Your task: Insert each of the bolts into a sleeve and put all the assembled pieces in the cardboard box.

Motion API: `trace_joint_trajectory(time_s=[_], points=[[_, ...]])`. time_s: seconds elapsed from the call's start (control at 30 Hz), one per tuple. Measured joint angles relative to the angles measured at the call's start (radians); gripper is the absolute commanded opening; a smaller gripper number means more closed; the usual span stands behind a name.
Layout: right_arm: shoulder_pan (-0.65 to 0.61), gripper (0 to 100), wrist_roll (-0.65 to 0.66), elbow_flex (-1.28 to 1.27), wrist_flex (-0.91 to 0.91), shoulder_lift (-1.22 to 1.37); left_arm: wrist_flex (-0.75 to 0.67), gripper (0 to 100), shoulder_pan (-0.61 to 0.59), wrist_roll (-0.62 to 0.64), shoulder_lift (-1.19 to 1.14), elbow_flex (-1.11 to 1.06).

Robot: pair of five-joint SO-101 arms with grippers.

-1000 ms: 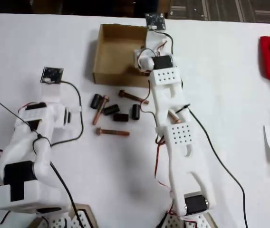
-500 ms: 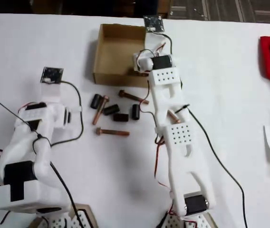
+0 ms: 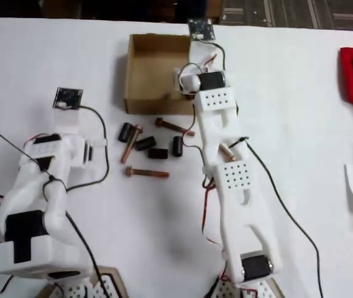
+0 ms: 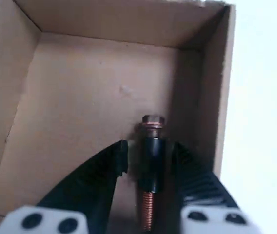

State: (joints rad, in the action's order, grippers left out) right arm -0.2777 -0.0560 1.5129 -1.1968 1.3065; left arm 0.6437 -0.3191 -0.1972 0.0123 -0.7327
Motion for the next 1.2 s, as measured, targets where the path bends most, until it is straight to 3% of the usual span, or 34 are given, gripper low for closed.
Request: trace_joint_trajectory(time_s=[0.23,0.53,0.67,1.2], points=[[0.0,15.2,0.0,0.0,0.0,-0.009,0.0,17,0.0,0.0,0.0,0.0],[0.13,1.9,0.0,0.002,0.0,-0.109,0.0,17,0.0,0.0,-0.002,0.0],[0.187,5.1,0.0,0.003,-0.006,-0.072,0.0,17,0.0,0.0,-0.002,0.0],[0.17,8.0,-0.003,0.003,-0.063,0.051,0.0,17,0.0,0.0,-0.002,0.0]])
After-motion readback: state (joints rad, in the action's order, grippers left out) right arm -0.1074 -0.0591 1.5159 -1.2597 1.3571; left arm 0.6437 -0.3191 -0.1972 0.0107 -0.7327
